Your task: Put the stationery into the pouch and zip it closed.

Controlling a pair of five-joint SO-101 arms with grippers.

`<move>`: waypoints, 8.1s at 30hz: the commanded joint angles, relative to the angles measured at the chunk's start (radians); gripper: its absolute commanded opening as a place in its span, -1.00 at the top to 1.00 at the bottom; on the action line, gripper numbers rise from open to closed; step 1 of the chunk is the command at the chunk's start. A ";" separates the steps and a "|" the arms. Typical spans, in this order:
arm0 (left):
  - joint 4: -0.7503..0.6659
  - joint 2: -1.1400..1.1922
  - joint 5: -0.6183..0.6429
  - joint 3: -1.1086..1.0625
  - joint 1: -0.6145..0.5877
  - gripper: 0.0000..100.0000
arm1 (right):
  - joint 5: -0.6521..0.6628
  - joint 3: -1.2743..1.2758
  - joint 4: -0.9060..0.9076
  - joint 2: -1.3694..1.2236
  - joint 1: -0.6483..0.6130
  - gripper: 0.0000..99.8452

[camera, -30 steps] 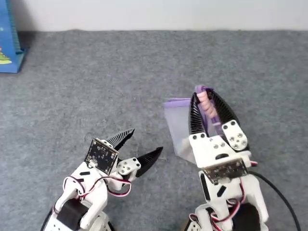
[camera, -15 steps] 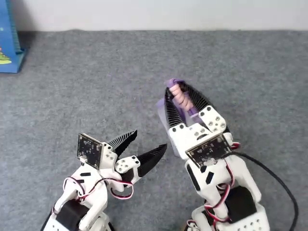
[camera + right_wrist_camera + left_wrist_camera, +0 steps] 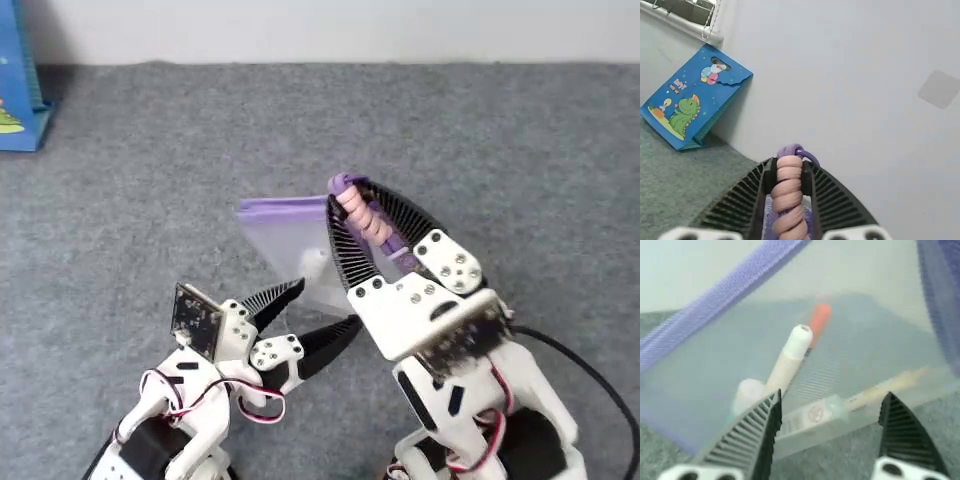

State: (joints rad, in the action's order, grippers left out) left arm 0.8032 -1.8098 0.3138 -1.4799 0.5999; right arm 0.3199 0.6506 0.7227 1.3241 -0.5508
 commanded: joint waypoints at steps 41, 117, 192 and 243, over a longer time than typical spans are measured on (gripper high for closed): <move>0.423 -0.014 -0.700 0.354 -0.063 0.35 | 0.055 -0.157 0.883 0.272 -0.186 0.98; 0.318 -0.014 -0.806 0.087 0.060 0.98 | 0.212 0.123 0.498 0.180 0.512 0.98; 0.284 -0.014 -0.663 0.231 0.114 0.98 | 0.195 0.107 0.573 0.390 0.286 0.98; 0.374 -0.017 -0.612 0.384 0.112 0.98 | 0.216 0.525 0.278 0.493 0.515 0.98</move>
State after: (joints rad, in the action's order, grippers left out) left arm 1.2405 -1.8067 -0.3061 -1.1254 0.7242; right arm 0.5501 1.2643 0.9682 1.8075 -0.0307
